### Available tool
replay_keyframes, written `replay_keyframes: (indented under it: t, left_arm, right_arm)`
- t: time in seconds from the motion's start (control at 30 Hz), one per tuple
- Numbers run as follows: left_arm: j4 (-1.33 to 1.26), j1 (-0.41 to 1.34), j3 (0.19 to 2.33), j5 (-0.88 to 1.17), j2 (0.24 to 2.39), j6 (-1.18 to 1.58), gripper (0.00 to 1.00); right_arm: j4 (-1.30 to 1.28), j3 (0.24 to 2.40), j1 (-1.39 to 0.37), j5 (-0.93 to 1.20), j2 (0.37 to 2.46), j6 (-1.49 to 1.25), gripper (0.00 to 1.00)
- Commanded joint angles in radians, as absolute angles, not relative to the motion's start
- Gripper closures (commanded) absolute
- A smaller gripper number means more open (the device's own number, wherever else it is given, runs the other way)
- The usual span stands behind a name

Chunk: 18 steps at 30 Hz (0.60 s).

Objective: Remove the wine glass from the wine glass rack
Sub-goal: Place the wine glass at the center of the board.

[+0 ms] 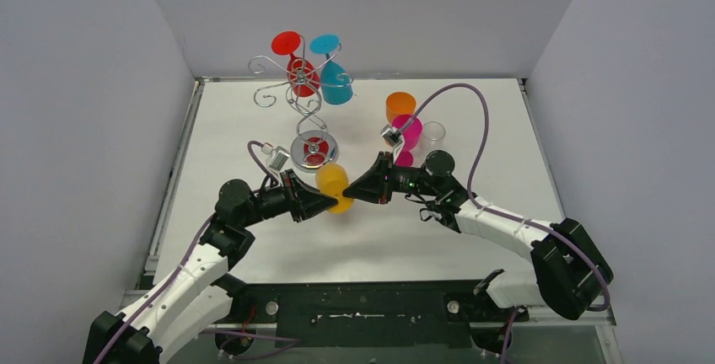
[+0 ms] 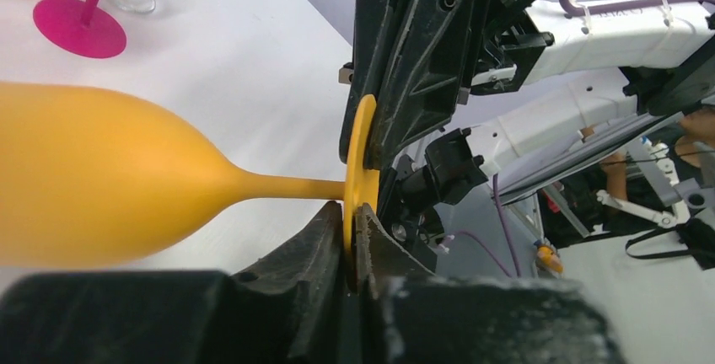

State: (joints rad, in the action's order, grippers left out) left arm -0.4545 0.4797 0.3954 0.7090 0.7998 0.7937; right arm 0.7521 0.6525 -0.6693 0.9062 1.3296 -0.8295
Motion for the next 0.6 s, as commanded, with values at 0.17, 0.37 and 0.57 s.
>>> replay_keyframes:
  t: [0.17,0.37,0.57]
  left_arm:
    - [-0.442,0.506,0.448,0.703,0.806,0.712,1.0]
    - [-0.447,0.555,0.463,0.733,0.828,0.682,1.0]
    - [-0.455,0.573,0.463,0.691,0.827,0.673,1.0]
  right_arm:
    - [0.762,0.704,-0.678,0.919,1.288,-0.752,0.71]
    - [0.764,0.729,-0.692,0.962,1.302,-0.737,0.81]
    - [0.664,0.752,-0.71,0.949,1.288,-0.664,0.99]
